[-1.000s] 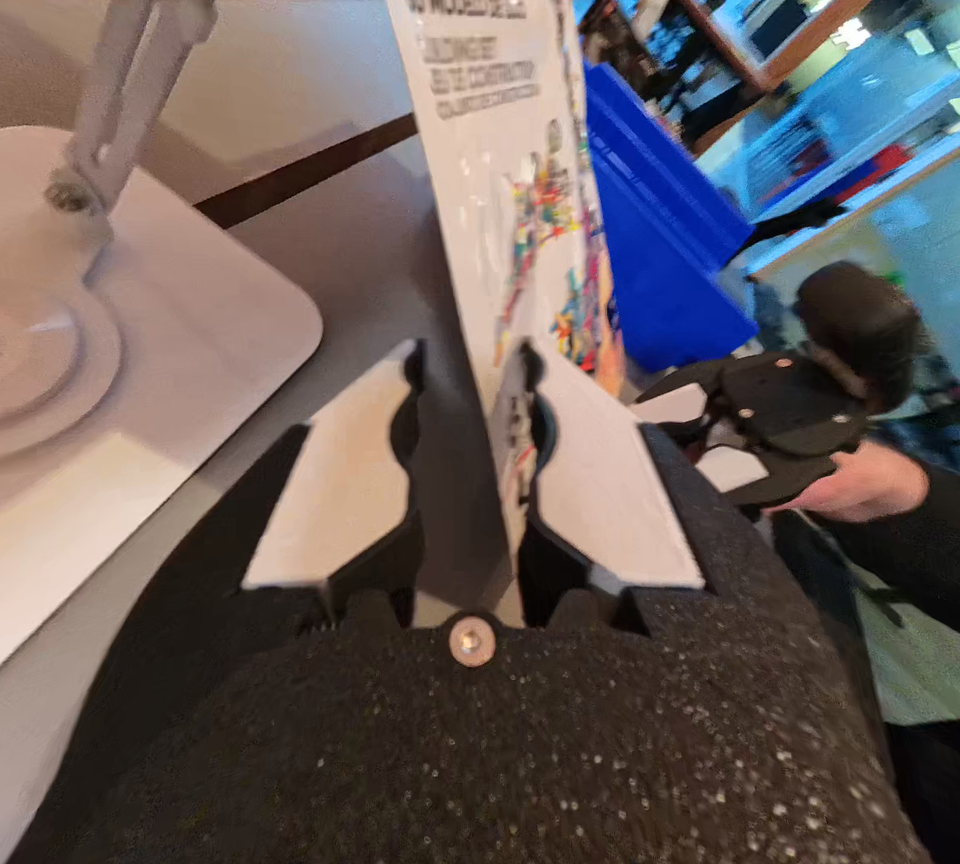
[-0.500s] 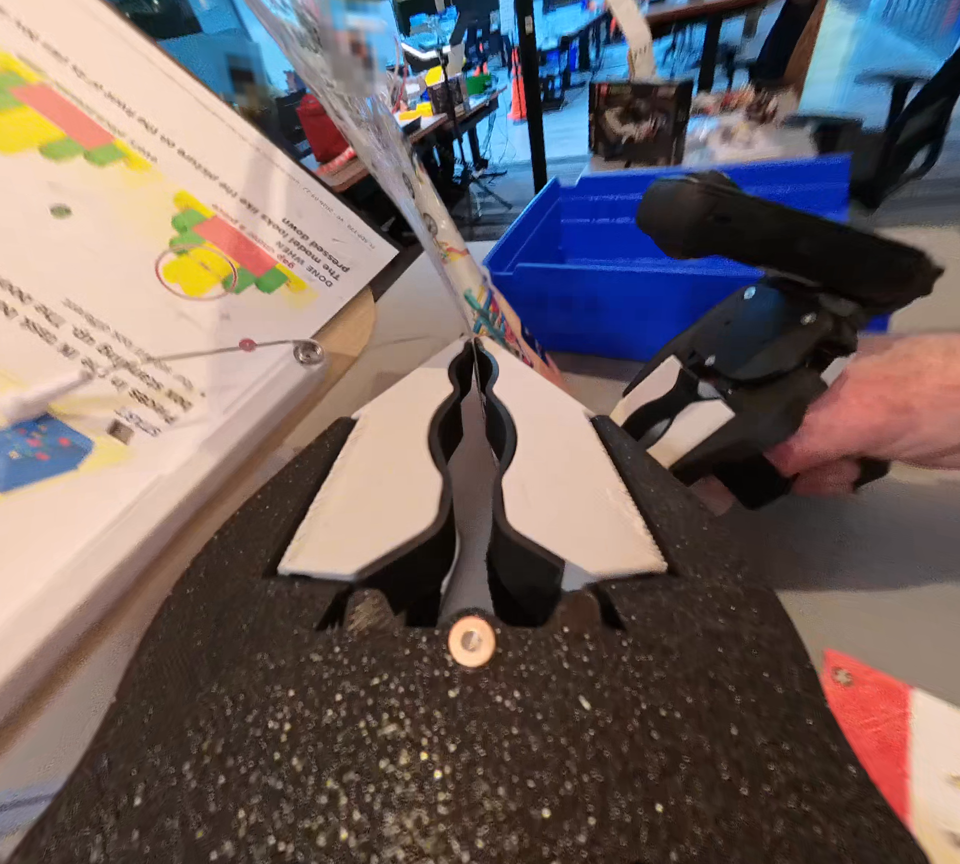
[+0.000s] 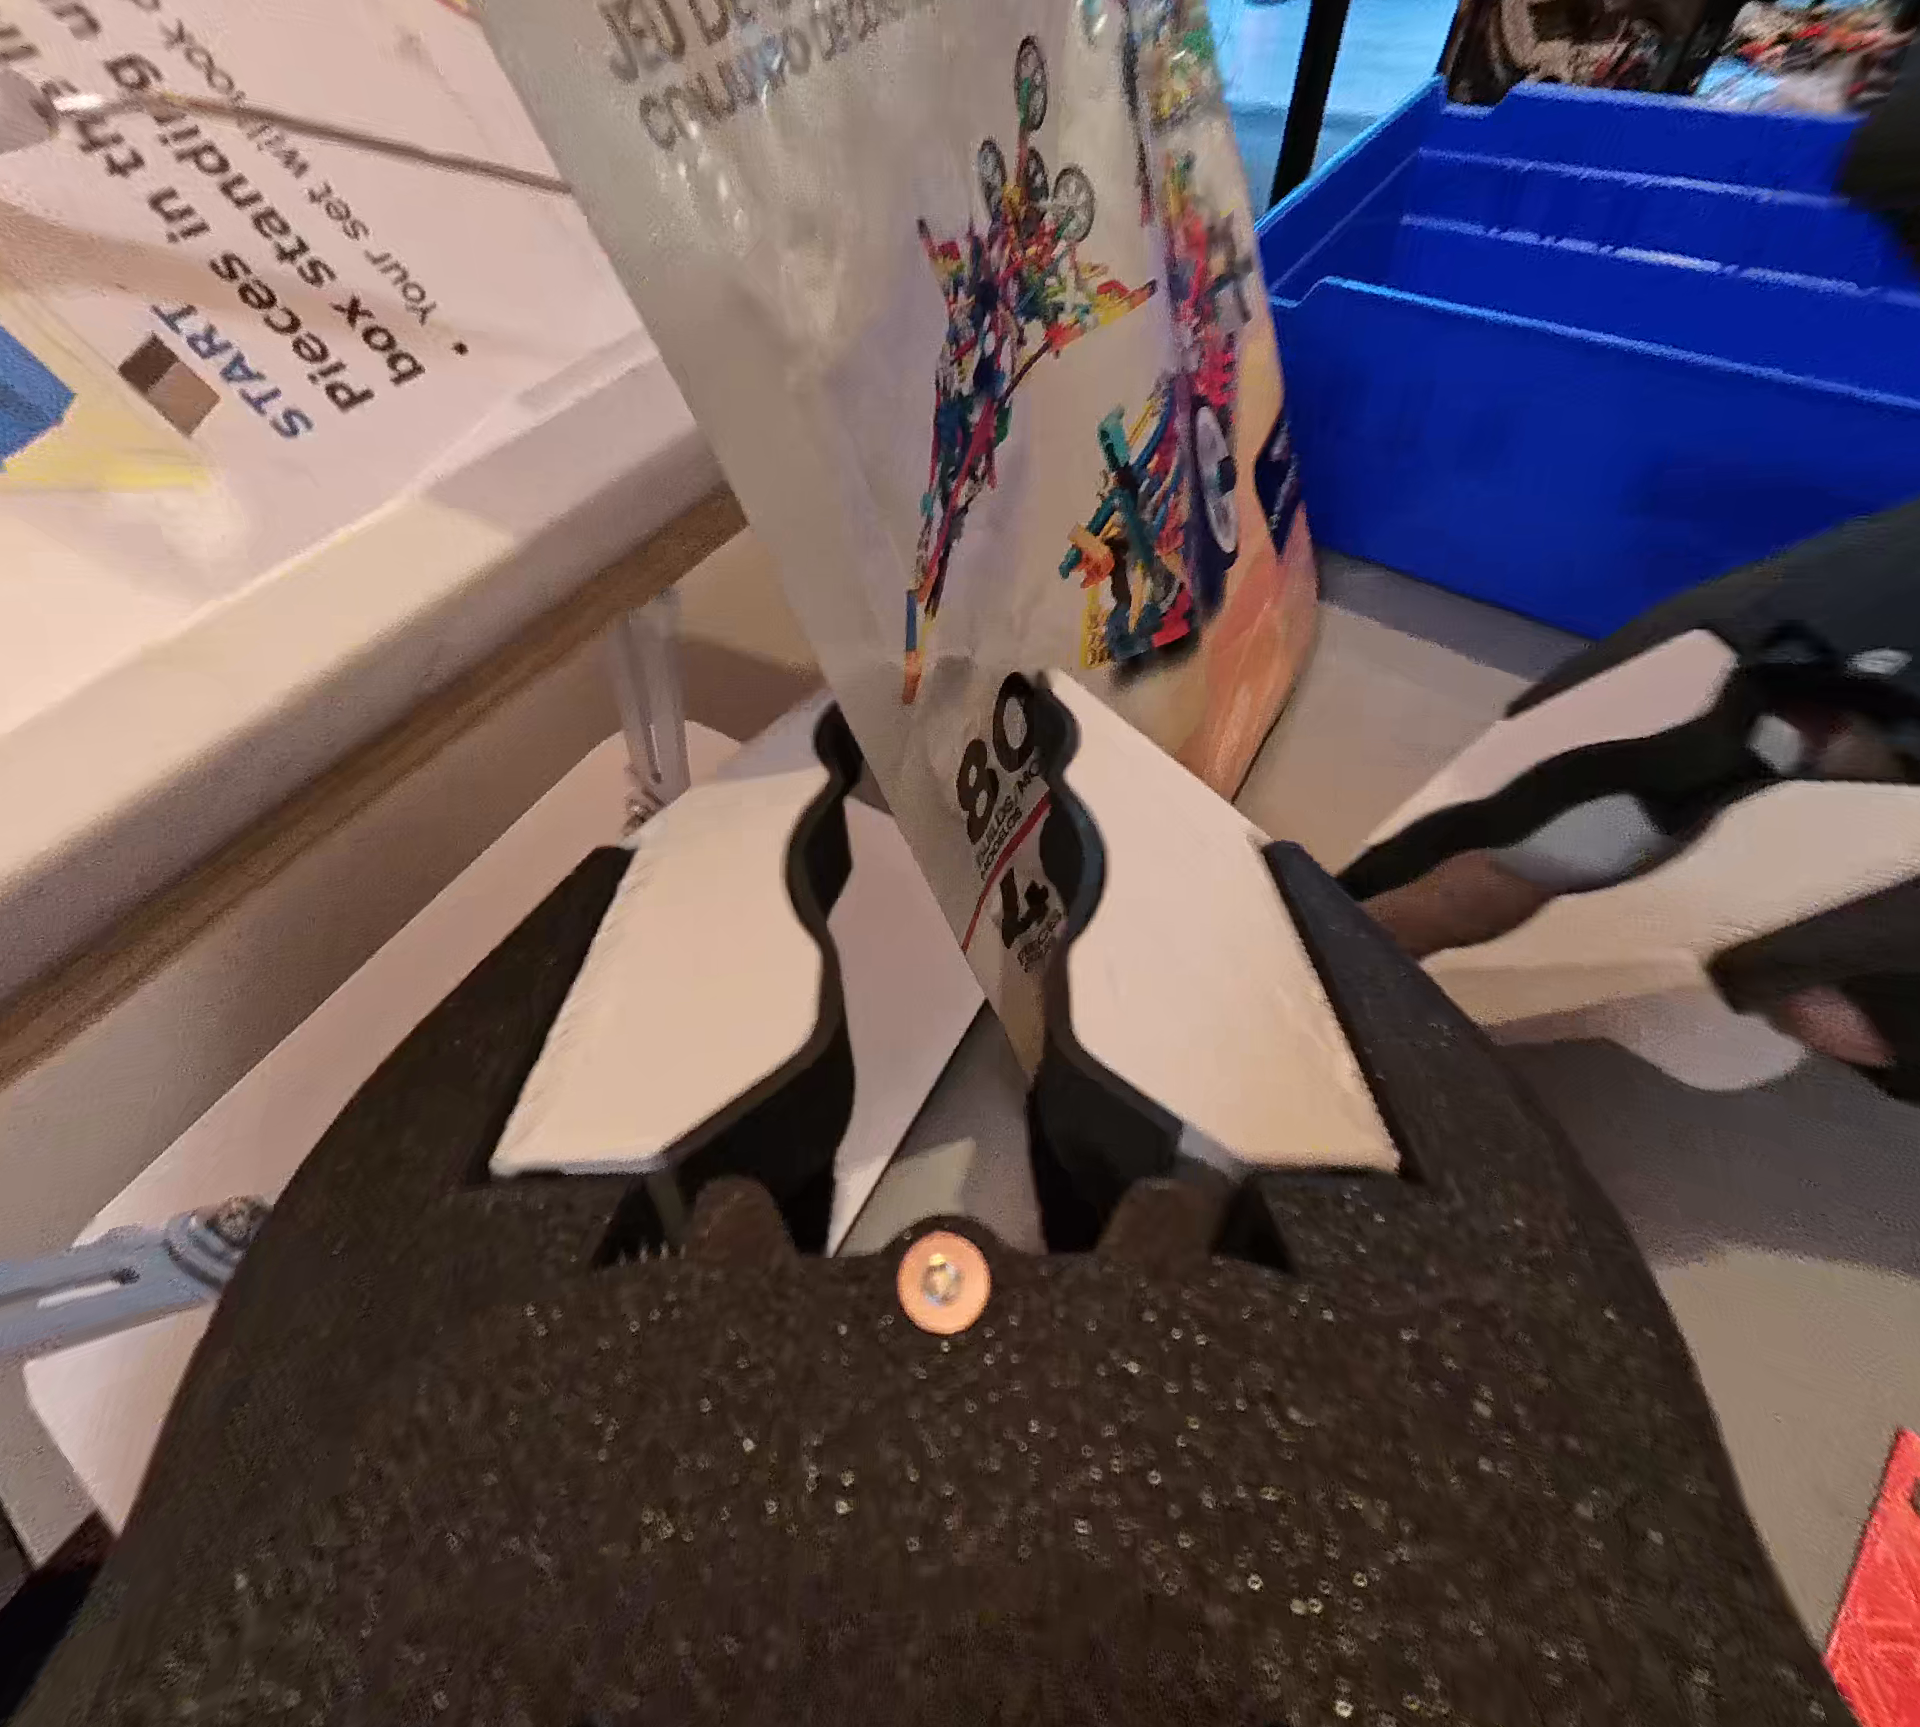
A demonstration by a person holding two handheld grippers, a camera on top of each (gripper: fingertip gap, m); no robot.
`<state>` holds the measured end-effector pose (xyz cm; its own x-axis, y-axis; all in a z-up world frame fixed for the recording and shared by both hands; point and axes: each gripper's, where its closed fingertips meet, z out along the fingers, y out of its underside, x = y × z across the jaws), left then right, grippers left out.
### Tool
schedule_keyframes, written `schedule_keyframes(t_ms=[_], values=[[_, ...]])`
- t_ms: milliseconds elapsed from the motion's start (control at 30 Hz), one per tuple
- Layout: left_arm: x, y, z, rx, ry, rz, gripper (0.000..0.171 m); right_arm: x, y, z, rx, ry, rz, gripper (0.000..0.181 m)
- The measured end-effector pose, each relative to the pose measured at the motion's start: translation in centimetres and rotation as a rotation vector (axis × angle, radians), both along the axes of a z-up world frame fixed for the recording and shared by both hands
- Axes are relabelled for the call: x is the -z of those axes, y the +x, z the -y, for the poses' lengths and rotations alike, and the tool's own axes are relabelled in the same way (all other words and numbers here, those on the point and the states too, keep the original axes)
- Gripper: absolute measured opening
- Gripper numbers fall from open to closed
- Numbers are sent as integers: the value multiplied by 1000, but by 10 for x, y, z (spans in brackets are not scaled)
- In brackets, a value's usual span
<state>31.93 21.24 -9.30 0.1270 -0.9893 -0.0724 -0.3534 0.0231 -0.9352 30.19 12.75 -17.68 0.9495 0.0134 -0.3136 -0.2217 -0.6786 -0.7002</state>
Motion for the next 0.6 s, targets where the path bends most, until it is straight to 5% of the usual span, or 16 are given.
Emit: schedule_keyframes(t_ms=[333, 467, 600], values=[[5, -15, -1, -62, -82, 1, 56, -4, -29, 32, -63, 21, -6, 37], [2, -49, 9, -89, -68, -24, 64, -17, -40, 54, -93, 49, 14, 37], [19, -99, 50, 21, -92, -196, 76, -20, -64, 90, -182, 41, 16, 46]])
